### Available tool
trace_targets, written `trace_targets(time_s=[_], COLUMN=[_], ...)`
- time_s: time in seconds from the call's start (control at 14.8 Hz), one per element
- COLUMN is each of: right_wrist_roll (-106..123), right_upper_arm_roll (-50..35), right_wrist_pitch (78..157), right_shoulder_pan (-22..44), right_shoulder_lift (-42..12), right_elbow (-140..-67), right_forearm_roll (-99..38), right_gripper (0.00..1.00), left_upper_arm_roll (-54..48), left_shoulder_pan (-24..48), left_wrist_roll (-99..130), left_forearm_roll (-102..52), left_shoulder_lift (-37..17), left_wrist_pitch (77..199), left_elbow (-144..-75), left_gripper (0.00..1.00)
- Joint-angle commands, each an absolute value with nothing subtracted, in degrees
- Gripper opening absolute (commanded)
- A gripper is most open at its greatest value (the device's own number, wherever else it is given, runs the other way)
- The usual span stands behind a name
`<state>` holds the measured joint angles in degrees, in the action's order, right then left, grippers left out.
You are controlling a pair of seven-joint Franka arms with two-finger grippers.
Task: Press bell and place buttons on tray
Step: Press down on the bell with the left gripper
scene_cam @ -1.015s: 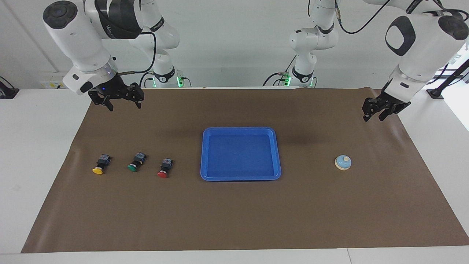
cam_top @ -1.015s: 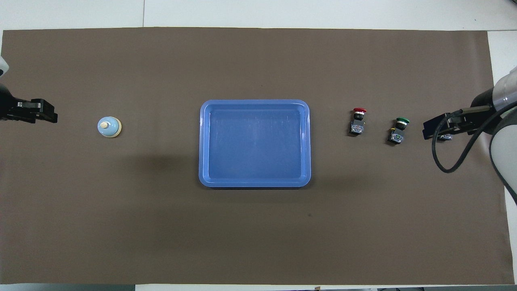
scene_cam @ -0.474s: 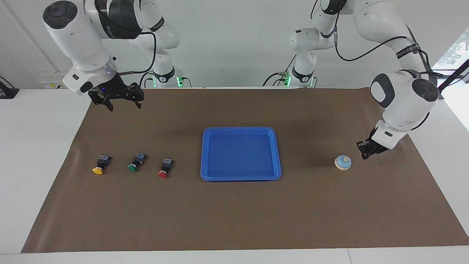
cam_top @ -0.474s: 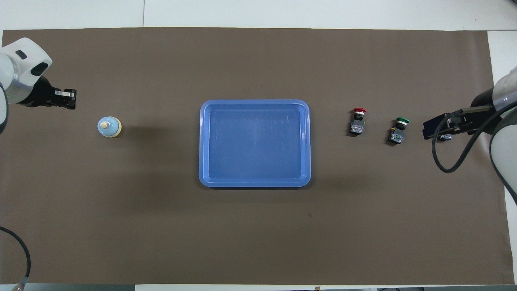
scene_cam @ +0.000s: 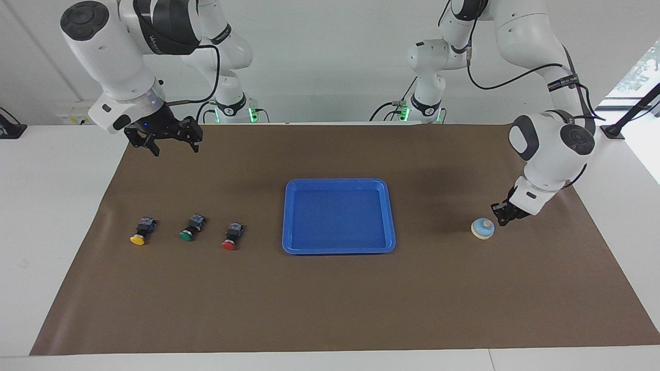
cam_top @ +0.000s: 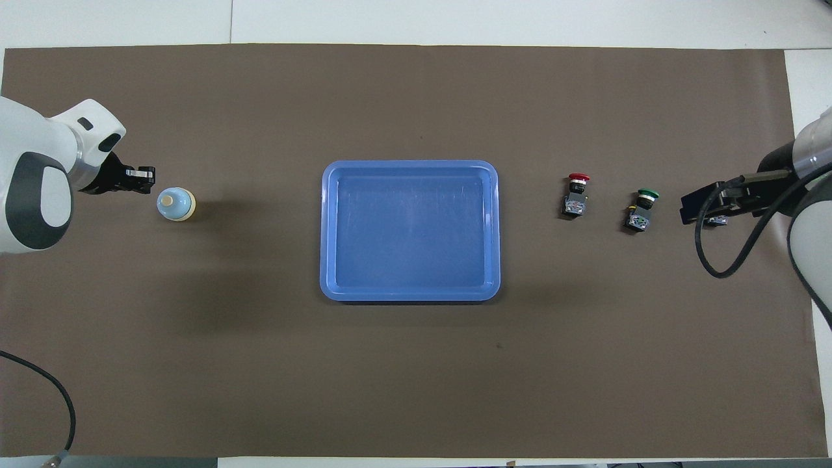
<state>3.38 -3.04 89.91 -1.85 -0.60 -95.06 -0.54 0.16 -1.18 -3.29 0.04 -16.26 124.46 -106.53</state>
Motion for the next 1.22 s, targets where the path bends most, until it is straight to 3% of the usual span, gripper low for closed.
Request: trace_targets(time_s=[0.0, 0.88, 1.15], right_wrist_roll=[4.48, 4.48, 4.48], right_upper_arm_roll=[-3.34, -3.34, -3.34], right_wrist_pitch=[89.21, 89.21, 89.21], right_shoulder_pan=[-2.37, -2.37, -2.37], right_shoulder_lift=[-0.18, -0.18, -0.18], right_elbow=[-95.45, -95.45, -95.45], right_forearm_roll=[-1.23, -1.23, -1.23], right_gripper=[1.00, 1.00, 1.00], left_upper_arm_roll=[0.26, 0.35, 0.44], left_shoulder_pan=[-1.05, -0.09, -0.61], left_wrist_roll=[-2.37, -0.88, -1.23], left_forearm_roll=[-0.26, -0.26, -0.26], left_shoulder_lift=[-14.85, -14.33, -12.67], left_wrist_pitch=[127.08, 134.29, 123.37], left_elbow=[-109.68, -116.19, -109.46], left_gripper=[0.00, 0.00, 0.00])
